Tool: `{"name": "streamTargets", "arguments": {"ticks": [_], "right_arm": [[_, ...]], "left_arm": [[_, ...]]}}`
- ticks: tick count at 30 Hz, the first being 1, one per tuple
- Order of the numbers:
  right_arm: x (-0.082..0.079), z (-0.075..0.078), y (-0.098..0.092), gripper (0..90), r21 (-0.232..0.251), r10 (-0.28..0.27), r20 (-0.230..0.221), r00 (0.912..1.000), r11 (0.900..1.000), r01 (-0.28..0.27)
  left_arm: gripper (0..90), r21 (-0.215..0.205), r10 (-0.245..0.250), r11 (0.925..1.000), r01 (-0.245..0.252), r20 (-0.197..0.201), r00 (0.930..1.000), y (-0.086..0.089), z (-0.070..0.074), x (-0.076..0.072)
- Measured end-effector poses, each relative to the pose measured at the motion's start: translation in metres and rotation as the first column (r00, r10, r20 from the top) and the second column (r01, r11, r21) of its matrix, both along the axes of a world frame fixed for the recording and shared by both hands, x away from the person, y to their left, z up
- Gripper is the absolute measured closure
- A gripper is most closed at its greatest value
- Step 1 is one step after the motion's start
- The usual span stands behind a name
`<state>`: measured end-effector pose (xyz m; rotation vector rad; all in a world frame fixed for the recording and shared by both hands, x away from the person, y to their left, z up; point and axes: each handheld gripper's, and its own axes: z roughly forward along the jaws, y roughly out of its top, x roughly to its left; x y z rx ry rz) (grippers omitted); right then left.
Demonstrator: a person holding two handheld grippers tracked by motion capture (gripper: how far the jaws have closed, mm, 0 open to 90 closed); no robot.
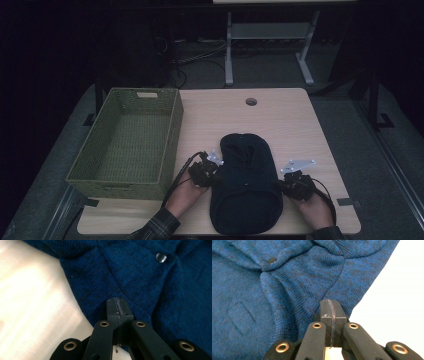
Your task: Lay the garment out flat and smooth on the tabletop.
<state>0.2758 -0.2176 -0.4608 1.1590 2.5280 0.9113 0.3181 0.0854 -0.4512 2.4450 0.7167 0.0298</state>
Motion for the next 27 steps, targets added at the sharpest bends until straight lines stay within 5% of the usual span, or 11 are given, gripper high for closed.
{"name": "streamTargets", "arguments": {"ticks": [7, 15, 20, 27], "right_arm": [[0.011, 0.014, -0.005, 90.0, 0.067, 0.005, 0.046, 0.9989, 0.998, -0.008], [0.057, 0.025, -0.002, 90.0, 0.099, -0.037, 0.091, 0.9952, 0.995, 0.028], [0.084, 0.020, 0.004, 90.0, 0.107, -0.052, 0.092, 0.9944, 0.993, 0.042], [0.102, 0.001, 0.012, 90.0, 0.055, -0.051, 0.047, 0.9976, 0.997, 0.049]], "left_arm": [[90.0, -0.061, 0.035, 0.9975, -0.034, 0.014, 0.9993, 0.002, 0.016, 0.012], [90.0, -0.095, 0.104, 0.9906, -0.099, 0.054, 0.9931, -0.008, 0.024, 0.041], [90.0, -0.119, 0.135, 0.9847, -0.127, 0.063, 0.9888, -0.017, 0.022, 0.061], [90.0, -0.086, 0.140, 0.9871, -0.135, 0.063, 0.9881, -0.031, 0.004, 0.080]]}}
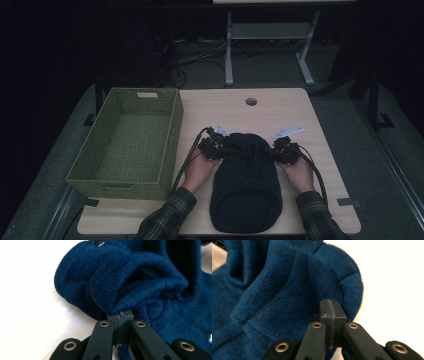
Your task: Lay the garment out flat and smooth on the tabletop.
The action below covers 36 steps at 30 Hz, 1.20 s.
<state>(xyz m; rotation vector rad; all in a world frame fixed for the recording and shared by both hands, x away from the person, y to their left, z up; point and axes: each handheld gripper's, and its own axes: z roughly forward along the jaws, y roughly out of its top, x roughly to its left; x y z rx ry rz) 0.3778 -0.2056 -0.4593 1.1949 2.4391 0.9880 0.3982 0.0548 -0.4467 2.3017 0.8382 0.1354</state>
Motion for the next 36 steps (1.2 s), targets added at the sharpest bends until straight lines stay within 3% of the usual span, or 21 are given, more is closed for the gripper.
{"name": "streamTargets", "arguments": {"ticks": [4, 9, 14, 17, 18, 20, 23, 26, 28, 33, 36], "right_arm": [[0.001, -0.007, 0.002, 90.0, -0.010, 0.003, -0.008, 1.0000, 1.000, -0.003], [-0.001, -0.005, 0.000, 90.0, -0.054, -0.003, 0.000, 1.0000, 0.999, 0.003], [-0.004, -0.004, -0.003, 90.0, -0.068, -0.007, 0.002, 1.0000, 0.998, 0.008], [-0.007, -0.004, -0.002, 90.0, -0.083, -0.008, 0.006, 1.0000, 0.997, 0.008], [-0.009, -0.004, -0.002, 90.0, -0.082, -0.005, 0.014, 0.9999, 0.997, 0.006], [-0.009, -0.004, -0.004, 90.0, -0.058, 0.003, 0.002, 1.0000, 0.998, -0.003], [-0.008, 0.004, -0.007, 90.0, -0.020, 0.001, 0.027, 0.9996, 1.000, 0.000], [0.000, 0.015, -0.010, 90.0, 0.006, -0.011, 0.068, 0.9976, 1.000, 0.011], [0.008, 0.020, -0.012, 90.0, 0.024, -0.020, 0.057, 0.9982, 1.000, 0.019], [0.026, 0.017, -0.005, 90.0, 0.066, -0.019, 0.047, 0.9987, 0.998, 0.016], [0.035, 0.005, 0.005, 90.0, 0.019, -0.001, 0.008, 1.0000, 1.000, 0.001]], "left_arm": [[90.0, 0.026, -0.012, 0.9996, 0.012, -0.003, 0.9999, -0.005, -0.007, 0.003], [90.0, 0.128, -0.036, 0.9913, 0.032, 0.031, 0.9989, -0.006, -0.003, 0.000], [90.0, 0.161, -0.042, 0.9862, 0.036, 0.034, 0.9986, -0.006, -0.001, -0.004], [90.0, 0.234, -0.055, 0.9715, 0.038, 0.069, 0.9961, -0.007, 0.001, -0.008], [90.0, 0.228, -0.052, 0.9729, 0.037, 0.062, 0.9967, -0.007, 0.002, -0.009], [90.0, 0.166, -0.040, 0.9855, 0.034, 0.030, 0.9987, -0.002, 0.004, -0.008], [90.0, 0.108, -0.026, 0.9939, 0.024, 0.015, 0.9996, 0.006, 0.008, -0.014], [90.0, 0.061, -0.038, 0.9974, 0.038, 0.003, 0.9993, 0.011, 0.012, -0.022], [90.0, 0.033, -0.052, 0.9981, 0.052, -0.009, 0.9986, 0.013, 0.013, -0.029], [90.0, 0.034, -0.085, 0.9957, 0.086, -0.045, 0.9954, 0.009, 0.001, -0.038], [90.0, 0.046, -0.099, 0.9937, 0.102, -0.074, 0.9924, 0.007, -0.006, -0.039]]}}
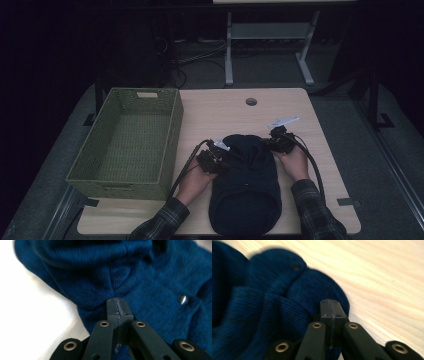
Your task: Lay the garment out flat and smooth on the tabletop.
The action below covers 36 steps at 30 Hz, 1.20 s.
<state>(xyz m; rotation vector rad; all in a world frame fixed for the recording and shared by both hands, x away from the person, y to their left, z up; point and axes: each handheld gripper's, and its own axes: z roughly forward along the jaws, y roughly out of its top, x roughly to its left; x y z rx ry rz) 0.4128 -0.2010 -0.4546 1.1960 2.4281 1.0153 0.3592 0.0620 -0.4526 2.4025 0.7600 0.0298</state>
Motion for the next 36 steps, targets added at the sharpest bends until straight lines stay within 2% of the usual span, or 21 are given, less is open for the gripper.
{"name": "streamTargets", "arguments": {"ticks": [2, 3, 5, 7, 8, 13, 16, 17, 19, 24, 27, 29, 31, 35, 36], "right_arm": [[0.003, -0.008, 0.005, 90.0, -0.044, 0.003, -0.013, 0.9999, 0.999, -0.004], [0.003, -0.009, 0.005, 90.0, -0.044, 0.002, -0.009, 1.0000, 0.999, -0.003], [0.004, -0.009, 0.005, 90.0, -0.084, -0.005, 0.007, 1.0000, 0.996, 0.006], [0.005, -0.006, 0.006, 90.0, -0.164, -0.025, 0.034, 0.9991, 0.986, 0.030], [0.007, -0.006, 0.005, 90.0, -0.180, -0.033, 0.033, 0.9989, 0.983, 0.039], [0.010, -0.007, 0.001, 90.0, -0.185, -0.066, 0.046, 0.9968, 0.980, 0.073], [0.009, -0.007, 0.003, 90.0, -0.191, -0.073, 0.052, 0.9960, 0.978, 0.081], [0.009, -0.006, 0.003, 90.0, -0.175, -0.068, 0.045, 0.9966, 0.982, 0.075], [0.007, -0.003, -0.001, 90.0, -0.112, -0.058, 0.028, 0.9979, 0.992, 0.061], [-0.003, 0.010, -0.010, 90.0, -0.045, -0.048, 0.044, 0.9978, 0.998, 0.050], [-0.008, 0.014, -0.016, 90.0, -0.019, -0.050, 0.057, 0.9971, 0.999, 0.051], [-0.013, 0.017, -0.021, 80.8, 0.009, -0.058, 0.059, 0.9965, 0.998, 0.058], [-0.016, 0.018, -0.024, 77.6, 0.008, -0.058, 0.058, 0.9966, 0.998, 0.058], [-0.021, 0.020, -0.029, 66.2, 0.022, -0.068, 0.043, 0.9967, 0.997, 0.067], [-0.022, 0.021, -0.030, 61.8, 0.014, -0.070, 0.052, 0.9962, 0.997, 0.069]], "left_arm": [[90.0, 0.004, -0.002, 1.0000, 0.002, 0.004, 1.0000, -0.001, -0.001, -0.002], [90.0, 0.013, -0.007, 0.9999, 0.007, 0.004, 1.0000, -0.001, -0.001, -0.003], [90.0, 0.020, -0.012, 0.9997, 0.012, 0.005, 0.9999, 0.000, -0.001, -0.004], [90.0, 0.020, -0.013, 0.9997, 0.013, 0.001, 0.9999, 0.002, -0.001, -0.005], [90.0, 0.015, -0.006, 0.9999, 0.006, 0.003, 1.0000, 0.001, -0.001, -0.005], [90.0, 0.053, -0.024, 0.9983, 0.023, 0.018, 0.9995, 0.003, 0.001, -0.010], [90.0, 0.013, -0.007, 0.9999, 0.007, -0.003, 1.0000, 0.006, -0.001, -0.008], [90.0, -0.001, -0.001, 1.0000, 0.001, -0.014, 0.9999, 0.006, -0.001, -0.007], [90.0, -0.014, -0.007, 0.9999, 0.007, -0.025, 0.9997, 0.008, -0.001, -0.005], [90.0, -0.048, 0.002, 0.9988, -0.003, -0.020, 0.9998, 0.013, 0.004, -0.003], [81.0, -0.072, 0.013, 0.9973, -0.015, -0.020, 0.9997, 0.018, 0.007, -0.004], [72.4, -0.080, 0.013, 0.9967, -0.015, -0.024, 0.9996, 0.020, 0.008, -0.006], [66.0, -0.088, 0.013, 0.9960, -0.015, -0.020, 0.9997, 0.021, 0.010, -0.009], [53.0, -0.119, -0.006, 0.9929, 0.005, -0.012, 0.9999, 0.024, 0.017, -0.023], [49.4, -0.124, -0.012, 0.9923, 0.011, -0.010, 0.9999, 0.024, 0.017, -0.026]]}}
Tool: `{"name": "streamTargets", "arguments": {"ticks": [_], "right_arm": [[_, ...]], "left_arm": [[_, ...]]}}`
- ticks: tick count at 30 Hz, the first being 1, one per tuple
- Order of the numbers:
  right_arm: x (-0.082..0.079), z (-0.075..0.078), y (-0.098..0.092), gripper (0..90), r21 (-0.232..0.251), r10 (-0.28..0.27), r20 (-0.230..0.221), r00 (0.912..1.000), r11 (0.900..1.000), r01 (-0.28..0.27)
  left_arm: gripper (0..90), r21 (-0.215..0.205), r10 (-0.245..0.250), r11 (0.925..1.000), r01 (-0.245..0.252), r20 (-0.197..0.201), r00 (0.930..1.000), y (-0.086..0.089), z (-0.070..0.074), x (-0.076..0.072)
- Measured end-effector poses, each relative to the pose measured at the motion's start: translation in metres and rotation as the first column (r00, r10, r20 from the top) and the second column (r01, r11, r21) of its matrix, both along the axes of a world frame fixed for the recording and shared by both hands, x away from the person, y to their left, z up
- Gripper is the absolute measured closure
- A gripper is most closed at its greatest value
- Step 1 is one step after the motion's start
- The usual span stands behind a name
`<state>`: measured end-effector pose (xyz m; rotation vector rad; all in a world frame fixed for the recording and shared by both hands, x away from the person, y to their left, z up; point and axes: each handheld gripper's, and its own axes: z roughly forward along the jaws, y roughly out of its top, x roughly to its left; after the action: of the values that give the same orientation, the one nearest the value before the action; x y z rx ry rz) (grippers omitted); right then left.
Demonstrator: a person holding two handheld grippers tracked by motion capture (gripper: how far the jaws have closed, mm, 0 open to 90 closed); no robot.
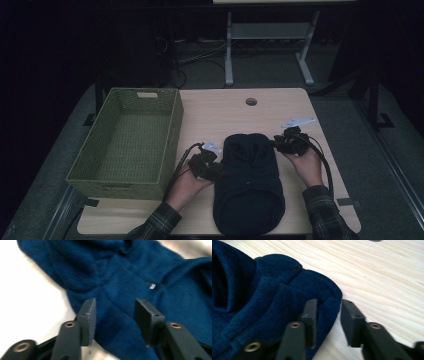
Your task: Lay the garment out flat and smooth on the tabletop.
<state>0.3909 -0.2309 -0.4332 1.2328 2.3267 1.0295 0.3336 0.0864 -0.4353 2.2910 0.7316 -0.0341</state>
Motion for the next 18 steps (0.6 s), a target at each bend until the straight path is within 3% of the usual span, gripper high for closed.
{"name": "streamTargets", "arguments": {"ticks": [4, 8, 13, 18], "right_arm": [[-0.002, 0.003, 0.000, 57.6, -0.012, 0.006, 0.012, 0.9999, 1.000, -0.006], [-0.003, 0.006, 0.000, 54.0, -0.008, -0.001, 0.022, 0.9998, 1.000, 0.001], [-0.001, 0.007, 0.001, 52.3, -0.015, -0.002, 0.027, 0.9996, 1.000, 0.002], [0.003, 0.004, 0.002, 52.5, -0.012, -0.007, 0.024, 0.9997, 1.000, 0.007]], "left_arm": [[44.4, -0.006, -0.030, 0.9995, 0.030, 0.010, 0.9995, 0.002, 0.002, -0.014], [41.7, -0.043, -0.052, 0.9977, 0.052, 0.009, 0.9986, 0.006, 0.006, -0.031], [41.8, -0.046, -0.077, 0.9959, 0.078, 0.022, 0.9968, 0.007, 0.007, -0.048], [42.7, -0.033, -0.057, 0.9978, 0.058, 0.043, 0.9975, 0.010, 0.004, -0.049]]}}
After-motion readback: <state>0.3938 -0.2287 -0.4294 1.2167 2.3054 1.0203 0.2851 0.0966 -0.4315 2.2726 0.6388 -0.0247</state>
